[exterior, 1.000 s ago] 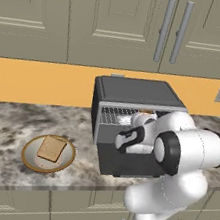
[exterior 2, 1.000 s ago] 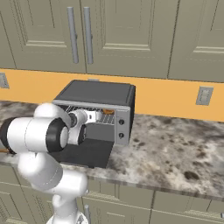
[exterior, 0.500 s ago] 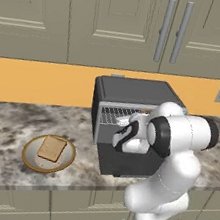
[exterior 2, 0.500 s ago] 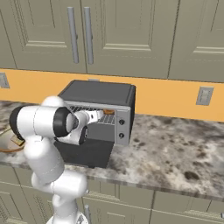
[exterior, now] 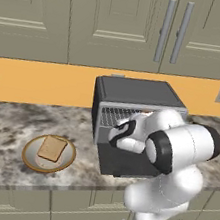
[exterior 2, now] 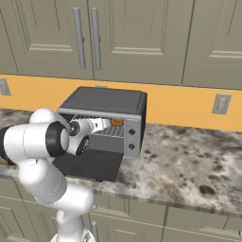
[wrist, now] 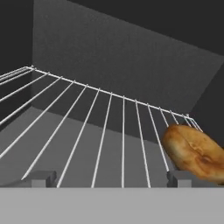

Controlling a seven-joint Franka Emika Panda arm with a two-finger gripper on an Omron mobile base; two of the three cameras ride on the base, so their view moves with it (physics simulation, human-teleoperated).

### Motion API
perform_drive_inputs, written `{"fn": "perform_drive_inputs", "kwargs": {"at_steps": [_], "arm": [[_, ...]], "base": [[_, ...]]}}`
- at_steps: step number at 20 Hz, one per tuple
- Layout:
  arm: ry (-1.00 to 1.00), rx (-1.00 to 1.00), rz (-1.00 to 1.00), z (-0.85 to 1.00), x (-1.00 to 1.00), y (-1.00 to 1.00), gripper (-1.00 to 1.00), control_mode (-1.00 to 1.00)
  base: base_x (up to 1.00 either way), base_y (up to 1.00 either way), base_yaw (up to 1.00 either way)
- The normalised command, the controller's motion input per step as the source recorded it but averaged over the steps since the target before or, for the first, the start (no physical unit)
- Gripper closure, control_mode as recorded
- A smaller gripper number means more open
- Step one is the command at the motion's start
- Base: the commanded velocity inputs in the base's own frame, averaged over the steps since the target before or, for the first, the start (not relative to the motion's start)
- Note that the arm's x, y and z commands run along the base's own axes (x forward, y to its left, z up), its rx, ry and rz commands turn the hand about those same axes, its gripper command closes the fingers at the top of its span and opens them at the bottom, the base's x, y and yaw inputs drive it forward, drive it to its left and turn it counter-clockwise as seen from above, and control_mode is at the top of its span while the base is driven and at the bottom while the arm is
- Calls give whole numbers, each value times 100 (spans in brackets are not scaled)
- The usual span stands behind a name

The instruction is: Pick up the heated bread from the toaster oven and place it in the bowl. Then move the bread bowl to the dining counter.

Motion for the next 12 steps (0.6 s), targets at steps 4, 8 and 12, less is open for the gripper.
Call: {"fn": "perform_drive_inputs", "kwargs": {"at_steps": [4, 8, 12], "arm": [[42, -12, 0, -59, -100, -32, -100, -100], [47, -11, 0, -74, -100, -48, -100, -100], [48, -10, -1, -79, -100, -57, -100, -100]], "base": [[0, 0, 0], [0, 0, 0], [0, 0, 0]]}}
